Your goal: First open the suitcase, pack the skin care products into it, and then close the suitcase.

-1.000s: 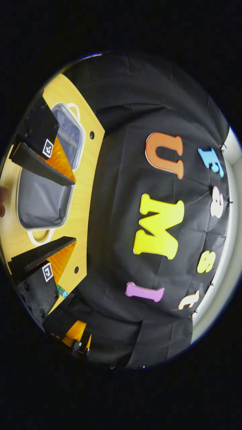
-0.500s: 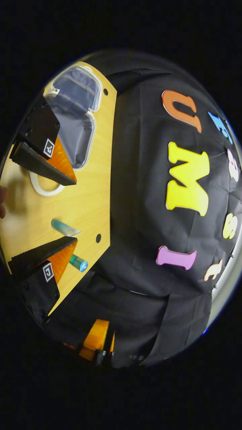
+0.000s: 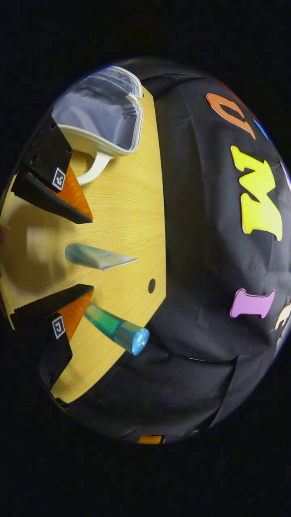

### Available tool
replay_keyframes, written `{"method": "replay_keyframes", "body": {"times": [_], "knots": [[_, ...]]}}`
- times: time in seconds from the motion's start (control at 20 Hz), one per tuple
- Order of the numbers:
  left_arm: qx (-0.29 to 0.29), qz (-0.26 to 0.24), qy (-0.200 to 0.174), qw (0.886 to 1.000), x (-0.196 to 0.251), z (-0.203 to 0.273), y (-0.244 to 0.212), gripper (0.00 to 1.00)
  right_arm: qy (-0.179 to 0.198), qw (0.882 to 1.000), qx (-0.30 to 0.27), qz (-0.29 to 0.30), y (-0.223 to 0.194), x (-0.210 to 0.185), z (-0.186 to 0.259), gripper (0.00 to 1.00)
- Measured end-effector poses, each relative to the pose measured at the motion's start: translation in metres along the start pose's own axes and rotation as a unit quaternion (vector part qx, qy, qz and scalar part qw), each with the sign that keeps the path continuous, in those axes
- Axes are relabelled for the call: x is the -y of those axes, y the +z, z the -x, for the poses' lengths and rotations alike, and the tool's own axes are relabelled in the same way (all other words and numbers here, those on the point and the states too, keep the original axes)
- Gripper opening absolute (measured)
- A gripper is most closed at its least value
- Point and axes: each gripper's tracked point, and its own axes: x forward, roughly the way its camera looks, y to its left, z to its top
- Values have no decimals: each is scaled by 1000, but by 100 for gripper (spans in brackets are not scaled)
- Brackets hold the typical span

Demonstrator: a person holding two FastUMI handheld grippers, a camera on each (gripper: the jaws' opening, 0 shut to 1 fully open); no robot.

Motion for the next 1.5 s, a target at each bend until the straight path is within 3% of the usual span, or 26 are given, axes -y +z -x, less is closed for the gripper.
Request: {"method": "replay_keyframes", "body": {"times": [0.1,0.35,0.4,0.45,0.55,0.6,0.85,0.9,0.95,1.0,1.15,1.5], "knots": [[-14,-8,1,1000,-2,-11,-8,95,13,1000,-4,-7,-7,-4,-13,81],[-18,-19,-4,1000,-5,-22,-12,80,45,998,-29,-17,-38,-20,-51,81],[-16,-21,-4,1000,-5,-22,-11,69,52,998,-32,-19,-43,-26,-58,80],[-14,-26,-1,1000,-7,-22,-9,46,60,997,-37,-18,-47,-33,-66,81],[-18,-28,-14,999,-4,-23,-10,49,80,996,-45,-18,-55,-51,-80,81],[-18,-28,-19,999,-4,-22,-9,42,90,995,-48,-20,-59,-59,-85,81],[-13,-17,-43,999,-2,-6,1,36,141,987,-75,-30,-81,-102,-108,81],[-13,-17,-48,999,0,-1,5,36,147,985,-81,-35,-84,-108,-112,81],[-9,-18,-50,999,-1,5,10,43,153,984,-87,-38,-87,-113,-115,81],[-4,-17,-53,998,-1,12,16,36,156,983,-90,-41,-91,-118,-119,81],[8,0,-53,999,-6,32,33,35,153,982,-91,-59,-88,-127,-137,81],[10,36,-19,999,-47,81,51,35,162,978,-104,-81,-90,-156,-167,63]]}}
